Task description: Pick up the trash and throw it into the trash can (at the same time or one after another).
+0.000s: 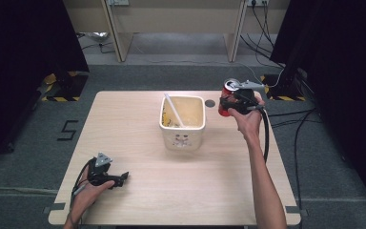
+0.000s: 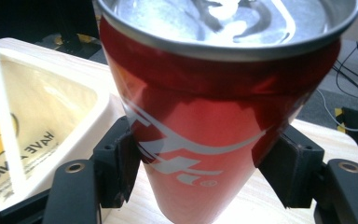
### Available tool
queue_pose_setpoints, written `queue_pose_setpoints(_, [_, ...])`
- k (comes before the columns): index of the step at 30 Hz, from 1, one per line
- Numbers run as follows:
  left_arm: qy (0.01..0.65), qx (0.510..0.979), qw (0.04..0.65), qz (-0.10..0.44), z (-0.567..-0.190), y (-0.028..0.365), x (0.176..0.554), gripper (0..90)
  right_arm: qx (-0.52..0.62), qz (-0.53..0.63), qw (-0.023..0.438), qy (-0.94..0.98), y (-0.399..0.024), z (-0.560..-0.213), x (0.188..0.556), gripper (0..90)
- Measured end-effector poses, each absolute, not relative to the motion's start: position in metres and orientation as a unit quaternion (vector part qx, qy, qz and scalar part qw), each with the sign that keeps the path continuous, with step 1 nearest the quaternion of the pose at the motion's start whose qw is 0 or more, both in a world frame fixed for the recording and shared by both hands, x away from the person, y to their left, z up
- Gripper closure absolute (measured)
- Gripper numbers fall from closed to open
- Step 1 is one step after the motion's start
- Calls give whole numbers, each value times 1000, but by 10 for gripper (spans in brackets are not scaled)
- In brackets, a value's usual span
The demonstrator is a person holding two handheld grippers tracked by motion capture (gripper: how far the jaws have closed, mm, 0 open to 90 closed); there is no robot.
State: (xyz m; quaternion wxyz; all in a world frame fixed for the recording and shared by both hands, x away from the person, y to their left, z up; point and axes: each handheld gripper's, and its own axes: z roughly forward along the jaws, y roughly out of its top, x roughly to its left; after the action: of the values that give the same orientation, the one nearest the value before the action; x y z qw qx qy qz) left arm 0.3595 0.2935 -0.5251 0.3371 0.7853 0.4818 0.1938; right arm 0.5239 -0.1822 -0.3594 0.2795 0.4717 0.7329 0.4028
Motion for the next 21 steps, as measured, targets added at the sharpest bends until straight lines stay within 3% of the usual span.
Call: queue_pose_setpoints(21, [482, 785, 337, 194, -525, 293, 359, 0, 423, 427, 274, 751, -155, -308, 499, 342])
